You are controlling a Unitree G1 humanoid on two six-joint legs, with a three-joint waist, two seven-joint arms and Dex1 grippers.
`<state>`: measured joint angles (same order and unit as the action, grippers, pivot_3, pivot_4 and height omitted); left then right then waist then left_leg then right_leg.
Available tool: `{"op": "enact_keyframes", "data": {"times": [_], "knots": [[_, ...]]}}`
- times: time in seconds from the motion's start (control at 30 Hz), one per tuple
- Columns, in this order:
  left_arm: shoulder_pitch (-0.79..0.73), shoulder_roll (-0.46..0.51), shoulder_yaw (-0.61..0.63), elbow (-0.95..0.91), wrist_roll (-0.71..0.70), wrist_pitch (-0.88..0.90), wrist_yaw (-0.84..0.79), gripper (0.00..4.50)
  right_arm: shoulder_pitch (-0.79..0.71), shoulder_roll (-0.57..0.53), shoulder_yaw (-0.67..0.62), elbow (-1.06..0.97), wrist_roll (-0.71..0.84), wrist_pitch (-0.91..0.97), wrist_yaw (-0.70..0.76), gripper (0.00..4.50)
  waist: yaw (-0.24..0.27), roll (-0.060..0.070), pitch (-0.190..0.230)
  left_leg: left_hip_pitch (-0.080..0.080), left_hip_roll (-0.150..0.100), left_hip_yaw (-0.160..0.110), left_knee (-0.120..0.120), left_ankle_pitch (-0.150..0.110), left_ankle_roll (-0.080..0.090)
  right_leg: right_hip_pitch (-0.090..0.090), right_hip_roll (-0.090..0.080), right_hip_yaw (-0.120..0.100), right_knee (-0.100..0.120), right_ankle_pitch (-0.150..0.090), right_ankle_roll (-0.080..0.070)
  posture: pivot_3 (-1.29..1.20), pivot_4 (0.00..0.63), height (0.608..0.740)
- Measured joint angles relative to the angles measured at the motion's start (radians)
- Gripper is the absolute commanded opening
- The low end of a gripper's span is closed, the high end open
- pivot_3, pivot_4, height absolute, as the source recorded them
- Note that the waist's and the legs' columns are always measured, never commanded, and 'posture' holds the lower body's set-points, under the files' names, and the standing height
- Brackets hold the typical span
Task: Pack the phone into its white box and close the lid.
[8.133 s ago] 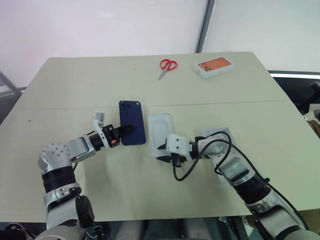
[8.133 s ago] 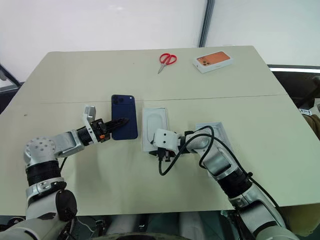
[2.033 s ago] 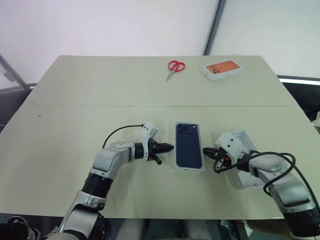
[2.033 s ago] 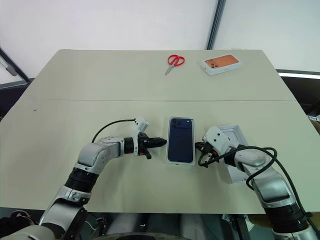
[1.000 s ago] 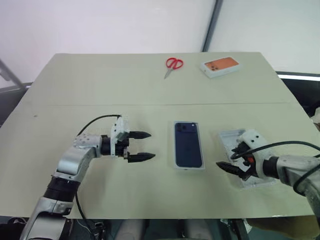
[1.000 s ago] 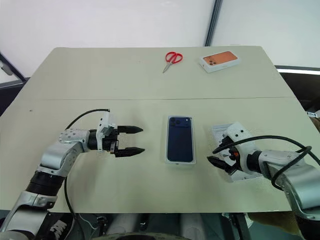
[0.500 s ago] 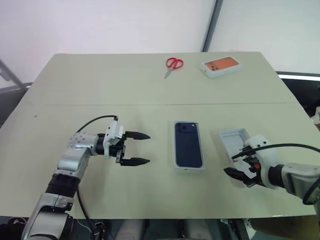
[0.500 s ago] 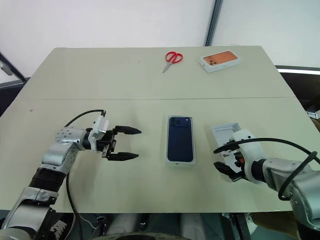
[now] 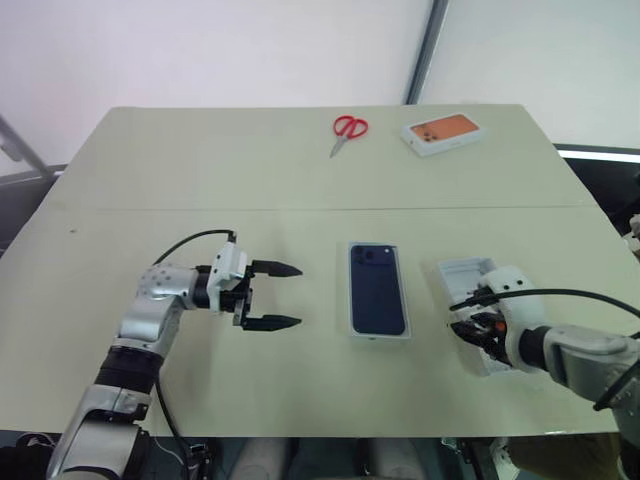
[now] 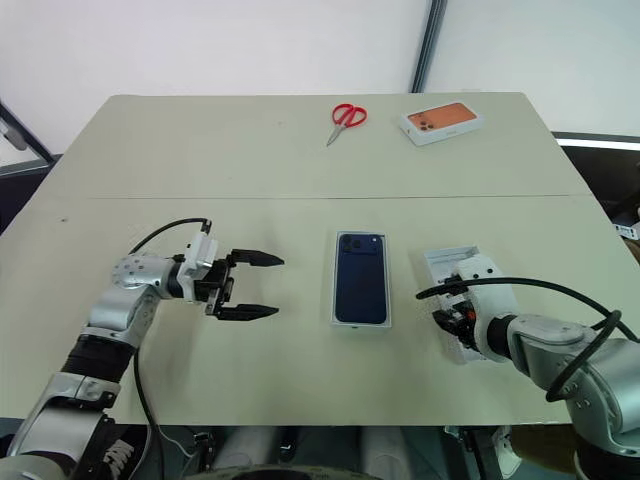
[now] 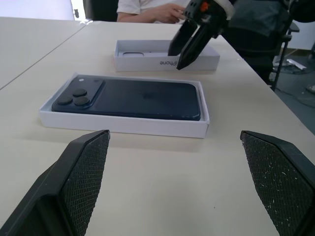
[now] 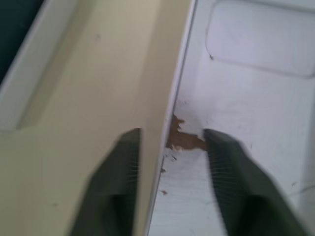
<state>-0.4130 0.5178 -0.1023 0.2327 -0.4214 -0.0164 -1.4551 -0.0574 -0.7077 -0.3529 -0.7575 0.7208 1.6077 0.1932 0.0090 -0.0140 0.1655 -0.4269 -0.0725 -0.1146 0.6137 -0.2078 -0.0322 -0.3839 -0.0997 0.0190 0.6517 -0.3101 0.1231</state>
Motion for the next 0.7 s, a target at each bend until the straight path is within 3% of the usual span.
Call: {"op": "enact_keyframes", "data": {"times": [0.03, 0.07, 0.47, 0.63, 0.7], "knots": [[0.001, -0.002, 0.000, -0.001, 0.000, 0.000, 0.004, 4.50, 0.001, 0.002, 0.004, -0.001, 0.002, 0.000, -0.005, 0.09, 0.000, 0.000, 0.000, 0.000, 0.000, 0.000, 0.000, 0.000, 0.000, 0.000, 0.000, 0.000, 0.000, 0.000, 0.000, 0.00, 0.150, 0.740], [0.002, -0.005, 0.000, -0.002, 0.000, 0.000, 0.008, 4.50, 0.001, 0.003, 0.009, -0.002, 0.003, 0.000, -0.011, 0.03, -0.001, 0.000, 0.000, 0.001, 0.000, 0.000, 0.000, 0.000, 0.000, 0.001, 0.000, 0.000, 0.000, 0.000, 0.000, 0.00, 0.150, 0.740], [0.007, -0.009, 0.001, -0.010, 0.007, 0.007, 0.059, 4.50, -0.110, 0.049, 0.032, 0.072, 0.001, 0.001, -0.078, 0.03, -0.021, 0.000, 0.000, 0.001, 0.000, 0.000, 0.000, 0.000, 0.000, 0.001, 0.001, 0.000, 0.001, 0.000, 0.000, 0.00, 0.150, 0.740], [-0.050, -0.033, 0.018, 0.019, -0.004, 0.099, 0.147, 4.50, -0.367, 0.226, -0.027, 0.112, 0.053, 0.000, -0.058, 0.03, -0.026, 0.001, 0.000, 0.000, 0.001, 0.000, 0.000, 0.000, 0.000, -0.004, 0.003, 0.002, 0.006, 0.000, 0.000, 0.00, 0.150, 0.740], [-0.074, -0.049, 0.058, 0.041, -0.014, 0.162, 0.208, 4.50, -0.480, 0.423, -0.172, 0.189, 0.135, 0.000, -0.079, 0.03, -0.027, 0.000, 0.000, 0.001, 0.002, 0.000, 0.000, 0.001, 0.000, -0.004, 0.003, 0.002, 0.008, 0.000, 0.000, 0.00, 0.150, 0.740]]}}
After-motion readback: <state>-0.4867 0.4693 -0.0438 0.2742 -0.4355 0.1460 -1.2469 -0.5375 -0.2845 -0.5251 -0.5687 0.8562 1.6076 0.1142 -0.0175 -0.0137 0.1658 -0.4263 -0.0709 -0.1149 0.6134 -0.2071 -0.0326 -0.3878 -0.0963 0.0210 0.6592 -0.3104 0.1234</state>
